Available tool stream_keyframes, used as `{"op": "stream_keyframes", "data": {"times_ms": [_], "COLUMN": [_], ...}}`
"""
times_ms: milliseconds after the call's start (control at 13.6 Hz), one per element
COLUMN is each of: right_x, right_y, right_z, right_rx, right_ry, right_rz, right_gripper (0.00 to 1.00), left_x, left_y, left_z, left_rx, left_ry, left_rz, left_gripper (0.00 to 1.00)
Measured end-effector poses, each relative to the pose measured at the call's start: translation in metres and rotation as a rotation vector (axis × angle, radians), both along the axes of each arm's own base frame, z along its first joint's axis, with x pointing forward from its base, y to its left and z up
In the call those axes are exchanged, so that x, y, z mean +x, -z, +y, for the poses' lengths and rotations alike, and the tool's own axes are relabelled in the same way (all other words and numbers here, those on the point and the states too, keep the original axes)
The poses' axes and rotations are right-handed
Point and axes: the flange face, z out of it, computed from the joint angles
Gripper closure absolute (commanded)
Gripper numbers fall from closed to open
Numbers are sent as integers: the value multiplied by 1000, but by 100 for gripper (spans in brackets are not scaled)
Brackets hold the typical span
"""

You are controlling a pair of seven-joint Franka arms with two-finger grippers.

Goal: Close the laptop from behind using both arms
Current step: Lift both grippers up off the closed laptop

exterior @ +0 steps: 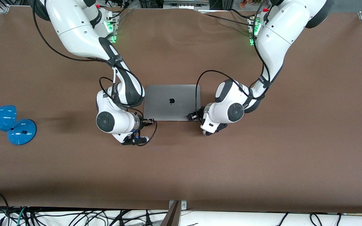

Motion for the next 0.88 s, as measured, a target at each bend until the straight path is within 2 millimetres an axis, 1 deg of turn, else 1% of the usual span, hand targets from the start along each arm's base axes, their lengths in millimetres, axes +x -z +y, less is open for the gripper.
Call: {"op": "stream_keyframes", "data": {"times_ms": [147, 220, 294, 367, 514, 588, 734, 881], "right_x": [9, 12, 13, 14, 16, 18, 22, 23], "right_y": [-19, -30, -43, -58, -94, -112, -147, -183], "right_z": [-4, -6, -10, -14, -30, -42, -72, -101], "right_rx": [5, 5, 2, -7, -30, -42, -106, -226], "right_ry": [4, 3, 0, -5, -6, 3, 9, -18], "right_rz": [-18, -19, -18, -17, -14, -23, -55, -106], "right_gripper": [0, 0, 0, 0, 0, 0, 0, 0], "left_x": [4, 9, 13, 15, 14, 10, 0, -9], "left_y": [-10, -22, -41, -65, -118, -143, -186, -222], "left_z": [7, 14, 22, 29, 44, 50, 59, 66], "left_rx": [9, 33, 69, 104, 157, 187, 234, 252], "left_ry": [4, 25, 61, 98, 147, 172, 209, 220], "left_rz": [-1, -14, -35, -47, -54, -54, -52, -60], "left_gripper": [0, 0, 0, 0, 0, 0, 0, 0]}}
